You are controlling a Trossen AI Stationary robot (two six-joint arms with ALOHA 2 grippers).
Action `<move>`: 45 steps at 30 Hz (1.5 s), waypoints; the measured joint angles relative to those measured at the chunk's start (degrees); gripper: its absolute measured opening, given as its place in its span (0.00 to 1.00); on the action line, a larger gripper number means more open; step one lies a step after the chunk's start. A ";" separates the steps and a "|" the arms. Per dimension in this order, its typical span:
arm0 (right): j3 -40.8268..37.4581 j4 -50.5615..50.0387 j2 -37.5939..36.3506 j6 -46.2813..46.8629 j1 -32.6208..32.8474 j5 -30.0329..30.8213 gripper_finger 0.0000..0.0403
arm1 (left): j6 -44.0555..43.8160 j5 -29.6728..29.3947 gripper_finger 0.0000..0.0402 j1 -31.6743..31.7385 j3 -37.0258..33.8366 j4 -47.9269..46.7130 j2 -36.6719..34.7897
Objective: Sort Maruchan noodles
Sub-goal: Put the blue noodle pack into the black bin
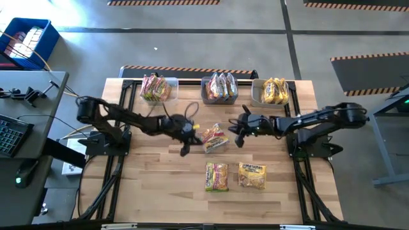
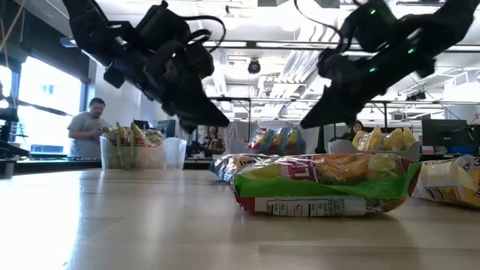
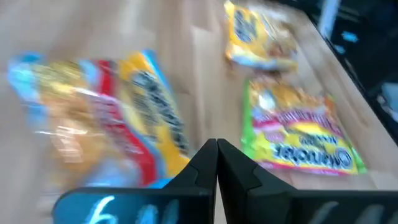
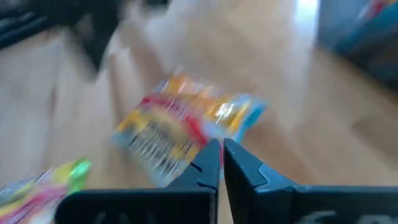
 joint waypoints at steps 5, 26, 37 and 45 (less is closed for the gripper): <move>-0.32 -6.03 -2.26 5.80 6.02 -3.49 0.00 | 0.46 -3.06 0.00 5.45 -0.49 -6.23 -4.24; 3.45 7.17 20.37 9.00 6.99 1.28 0.00 | 1.24 -1.37 0.00 6.00 -0.22 -1.90 8.21; 3.47 4.03 14.45 4.72 0.98 1.51 0.00 | -4.30 -1.27 0.00 -0.27 -0.27 1.97 8.24; 3.47 -5.68 4.88 4.41 0.30 1.52 0.10 | -6.18 -1.62 0.00 -3.78 -0.27 9.54 8.24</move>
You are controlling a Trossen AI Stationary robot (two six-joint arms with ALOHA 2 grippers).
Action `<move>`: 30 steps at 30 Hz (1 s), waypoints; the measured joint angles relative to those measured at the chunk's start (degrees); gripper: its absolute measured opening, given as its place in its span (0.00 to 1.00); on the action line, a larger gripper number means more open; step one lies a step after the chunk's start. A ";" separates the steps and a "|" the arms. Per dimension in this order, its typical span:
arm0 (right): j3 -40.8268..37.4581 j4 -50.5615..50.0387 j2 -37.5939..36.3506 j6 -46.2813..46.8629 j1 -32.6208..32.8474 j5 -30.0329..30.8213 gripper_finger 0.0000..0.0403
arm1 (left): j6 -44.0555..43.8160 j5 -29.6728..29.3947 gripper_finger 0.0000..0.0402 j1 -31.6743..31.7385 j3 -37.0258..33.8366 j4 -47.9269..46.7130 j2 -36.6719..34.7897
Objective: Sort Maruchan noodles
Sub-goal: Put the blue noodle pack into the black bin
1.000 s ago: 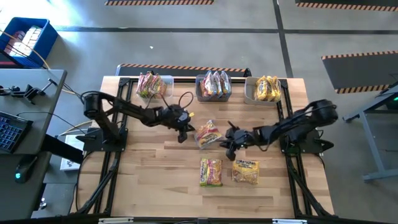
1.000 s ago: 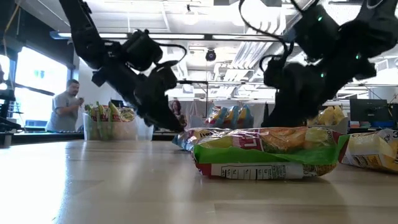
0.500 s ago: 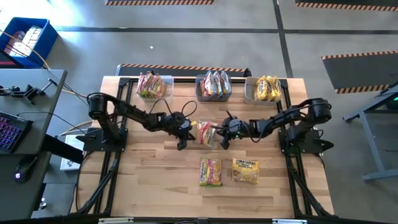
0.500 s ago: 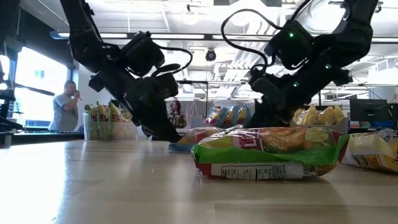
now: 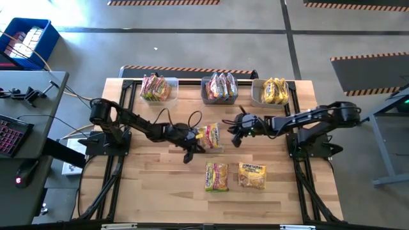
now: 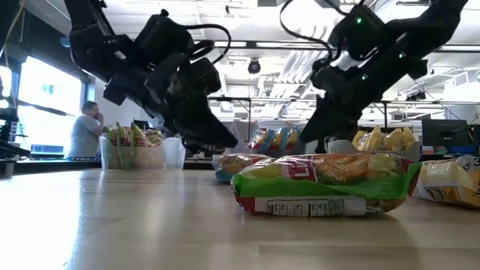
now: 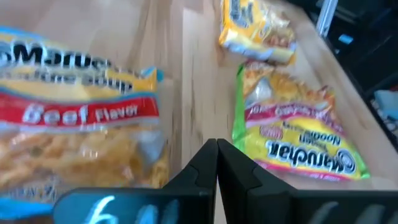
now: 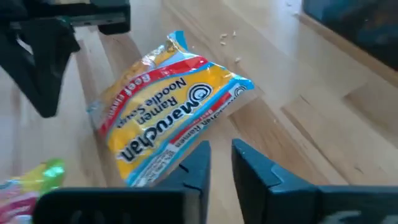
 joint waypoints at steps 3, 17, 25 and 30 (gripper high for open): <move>0.00 -2.93 -2.75 3.24 0.00 -1.65 0.18 | -0.42 -0.27 0.00 0.58 -0.02 1.03 -0.85; -0.04 4.57 5.16 23.47 2.68 -7.82 0.59 | -1.94 -9.52 0.00 2.80 -5.67 1.01 -4.15; 1.81 16.33 15.56 31.15 2.48 -3.03 0.67 | 0.25 -13.56 0.00 1.95 -5.79 0.62 -4.02; 6.22 17.85 21.71 31.58 1.83 -2.48 0.67 | 1.15 -15.89 0.00 2.00 -5.79 0.42 -4.02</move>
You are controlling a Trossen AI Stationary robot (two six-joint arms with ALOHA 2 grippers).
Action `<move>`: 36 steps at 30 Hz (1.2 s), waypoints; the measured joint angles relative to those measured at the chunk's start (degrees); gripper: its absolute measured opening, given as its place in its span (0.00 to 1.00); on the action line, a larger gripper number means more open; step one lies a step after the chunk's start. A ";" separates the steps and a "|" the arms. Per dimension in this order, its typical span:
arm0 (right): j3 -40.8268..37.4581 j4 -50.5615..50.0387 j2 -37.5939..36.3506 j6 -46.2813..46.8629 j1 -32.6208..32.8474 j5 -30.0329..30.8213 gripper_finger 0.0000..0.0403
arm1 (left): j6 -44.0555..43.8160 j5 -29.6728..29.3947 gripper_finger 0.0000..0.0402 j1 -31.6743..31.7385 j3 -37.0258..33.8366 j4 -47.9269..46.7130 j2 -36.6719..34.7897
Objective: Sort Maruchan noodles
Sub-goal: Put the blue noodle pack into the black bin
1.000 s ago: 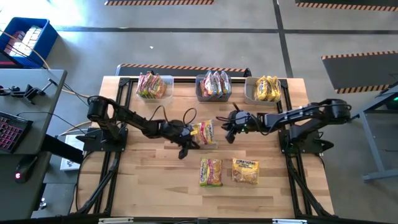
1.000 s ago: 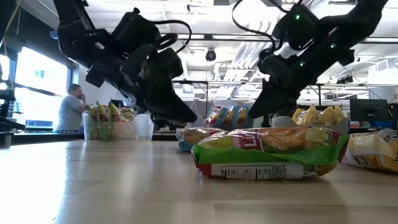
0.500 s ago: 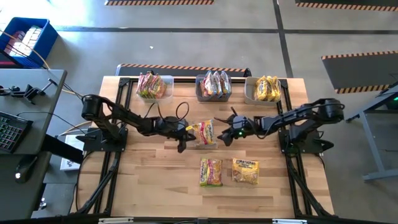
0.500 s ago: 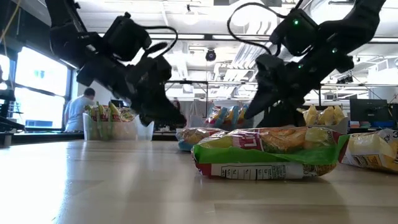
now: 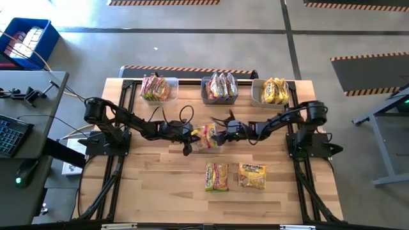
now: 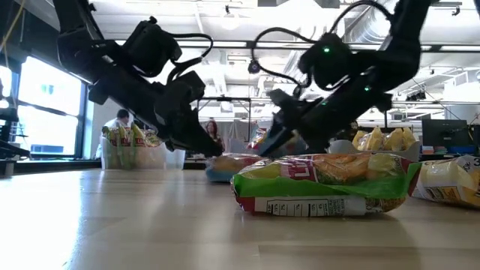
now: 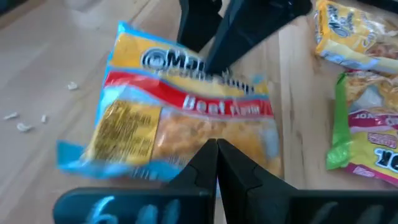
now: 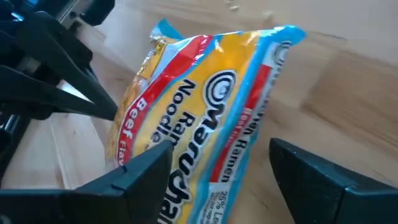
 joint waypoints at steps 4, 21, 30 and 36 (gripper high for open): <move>3.79 0.50 3.56 -0.84 -0.33 -0.42 0.67 | -0.01 -0.30 0.00 -0.08 0.00 -0.10 0.54; 6.85 4.92 5.82 -10.82 -1.76 -10.12 0.67 | 0.00 -1.49 0.00 -1.88 -0.10 -3.23 3.06; 6.83 4.46 5.82 -11.73 -3.71 -15.83 0.67 | 0.02 -5.93 0.00 -3.97 0.20 -3.59 4.81; 6.78 4.74 5.88 -11.56 -3.57 -15.78 0.67 | -0.06 -5.76 0.00 -3.97 0.11 0.28 7.35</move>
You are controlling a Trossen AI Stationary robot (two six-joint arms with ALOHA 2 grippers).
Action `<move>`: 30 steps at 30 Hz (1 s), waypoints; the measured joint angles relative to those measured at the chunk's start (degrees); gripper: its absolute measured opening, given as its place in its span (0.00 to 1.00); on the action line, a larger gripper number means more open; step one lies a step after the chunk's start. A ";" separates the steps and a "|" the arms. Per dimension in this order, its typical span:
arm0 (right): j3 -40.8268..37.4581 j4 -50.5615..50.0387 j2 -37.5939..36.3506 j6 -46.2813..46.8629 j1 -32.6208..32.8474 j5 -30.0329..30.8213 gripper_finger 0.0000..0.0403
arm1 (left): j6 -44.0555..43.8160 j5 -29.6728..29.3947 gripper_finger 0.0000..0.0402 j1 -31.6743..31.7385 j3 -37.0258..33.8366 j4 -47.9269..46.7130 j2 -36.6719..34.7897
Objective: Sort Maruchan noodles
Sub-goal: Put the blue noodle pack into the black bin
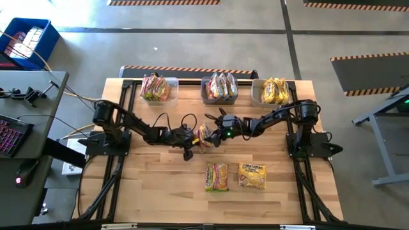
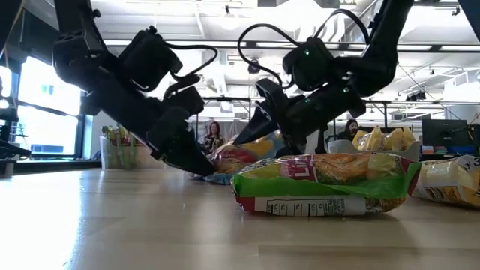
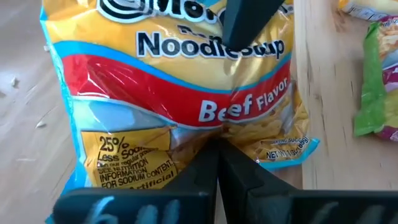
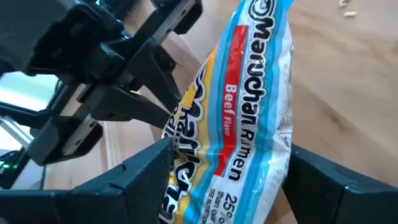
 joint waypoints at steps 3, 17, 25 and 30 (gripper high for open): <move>-0.02 0.89 0.02 1.16 0.34 0.13 0.67 | -0.38 0.43 0.00 0.00 -0.02 1.29 0.57; -0.02 2.38 0.07 -0.08 0.30 -0.25 0.38 | 1.59 0.78 0.00 0.20 -0.11 2.75 0.65; -0.02 2.41 -0.30 -2.52 0.16 -1.42 0.25 | 5.12 0.32 0.00 0.20 -0.31 -2.31 -4.48; -0.02 2.44 -3.41 -6.63 -0.52 -1.24 0.23 | 8.01 -4.11 0.00 0.19 -2.10 -4.58 -10.43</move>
